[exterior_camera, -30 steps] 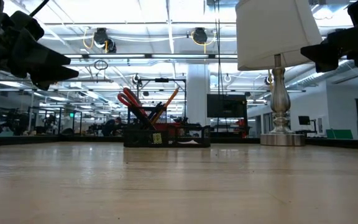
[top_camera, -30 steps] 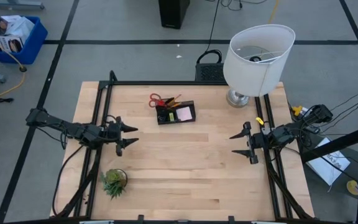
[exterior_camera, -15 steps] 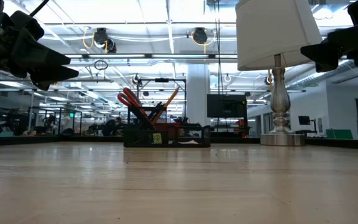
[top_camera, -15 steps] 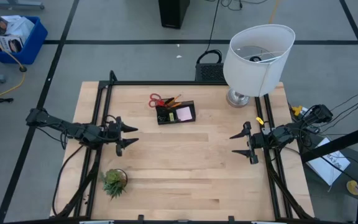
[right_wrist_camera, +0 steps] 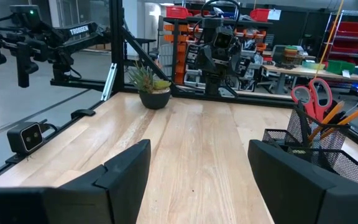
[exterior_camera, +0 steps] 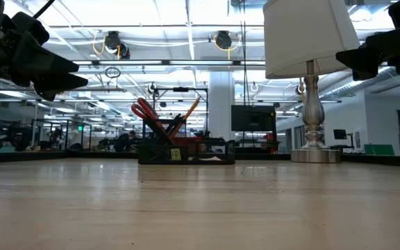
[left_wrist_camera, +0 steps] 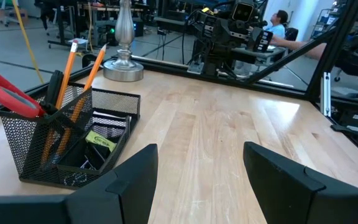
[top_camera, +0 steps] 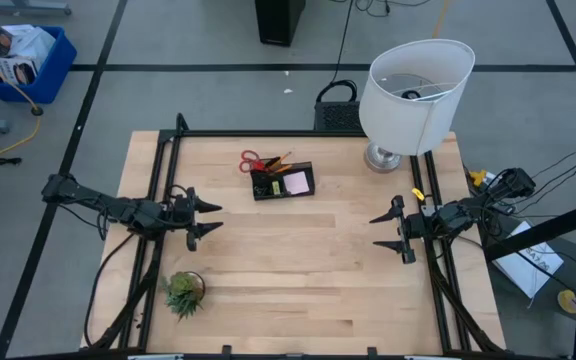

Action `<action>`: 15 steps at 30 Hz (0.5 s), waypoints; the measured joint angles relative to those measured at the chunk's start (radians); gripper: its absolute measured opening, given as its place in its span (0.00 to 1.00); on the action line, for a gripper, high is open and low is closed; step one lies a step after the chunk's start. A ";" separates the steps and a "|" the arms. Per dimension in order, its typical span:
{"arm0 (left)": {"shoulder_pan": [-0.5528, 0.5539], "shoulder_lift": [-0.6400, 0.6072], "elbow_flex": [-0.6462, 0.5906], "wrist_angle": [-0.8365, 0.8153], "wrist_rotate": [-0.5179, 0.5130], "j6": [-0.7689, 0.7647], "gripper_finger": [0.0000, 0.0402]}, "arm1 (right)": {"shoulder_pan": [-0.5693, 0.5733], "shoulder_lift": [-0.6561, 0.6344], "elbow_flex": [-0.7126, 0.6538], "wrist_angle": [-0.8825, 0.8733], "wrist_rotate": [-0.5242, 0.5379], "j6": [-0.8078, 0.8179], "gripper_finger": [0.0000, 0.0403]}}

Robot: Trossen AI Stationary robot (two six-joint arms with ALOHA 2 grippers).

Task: Pick and place office supplies into organizer
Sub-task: Return to home position

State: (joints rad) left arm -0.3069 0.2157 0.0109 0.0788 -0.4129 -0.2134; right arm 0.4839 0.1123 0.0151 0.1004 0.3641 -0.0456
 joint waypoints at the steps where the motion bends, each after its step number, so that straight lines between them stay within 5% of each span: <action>1: 0.000 0.000 0.000 0.000 0.000 0.000 0.61 | 0.000 0.000 0.000 0.000 0.000 0.000 0.66; 15: 0.000 0.000 0.000 0.000 0.000 0.000 0.61 | 0.000 0.000 0.000 0.000 0.000 0.000 0.65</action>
State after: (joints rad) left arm -0.3069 0.2157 0.0109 0.0788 -0.4132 -0.2134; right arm 0.4839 0.1123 0.0151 0.1005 0.3641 -0.0454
